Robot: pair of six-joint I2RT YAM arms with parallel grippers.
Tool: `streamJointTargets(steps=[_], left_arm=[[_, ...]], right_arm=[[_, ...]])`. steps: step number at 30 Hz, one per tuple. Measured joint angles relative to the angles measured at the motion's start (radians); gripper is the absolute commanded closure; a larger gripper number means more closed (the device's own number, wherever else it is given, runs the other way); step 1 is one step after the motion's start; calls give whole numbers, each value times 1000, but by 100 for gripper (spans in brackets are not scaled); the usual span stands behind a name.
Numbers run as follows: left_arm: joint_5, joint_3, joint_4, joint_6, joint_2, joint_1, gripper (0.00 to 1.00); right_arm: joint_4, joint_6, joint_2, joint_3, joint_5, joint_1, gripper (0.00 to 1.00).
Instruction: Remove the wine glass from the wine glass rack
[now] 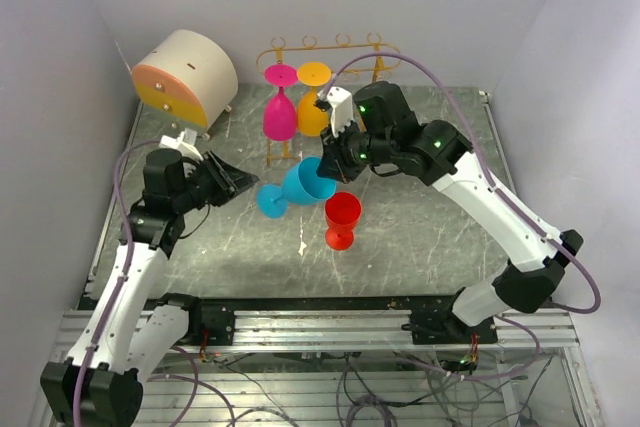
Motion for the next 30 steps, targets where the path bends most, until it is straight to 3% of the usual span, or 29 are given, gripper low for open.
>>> streamJointTargets(steps=[5,11,21,30], left_arm=[[-305,151,-257,142,-41,0,61],[-539,161,-392,219,-164,0,62],[-624,100,-409,291,-195,0,63],[-624,92,-409,324,-177,0,64]], right_arm=[[-4,7,58,44,48,21,100],[-31,-2,180,110,138,105,100],[-85,-5,404,174,252,133,100],[-138,-5,497,188,343,125,100]])
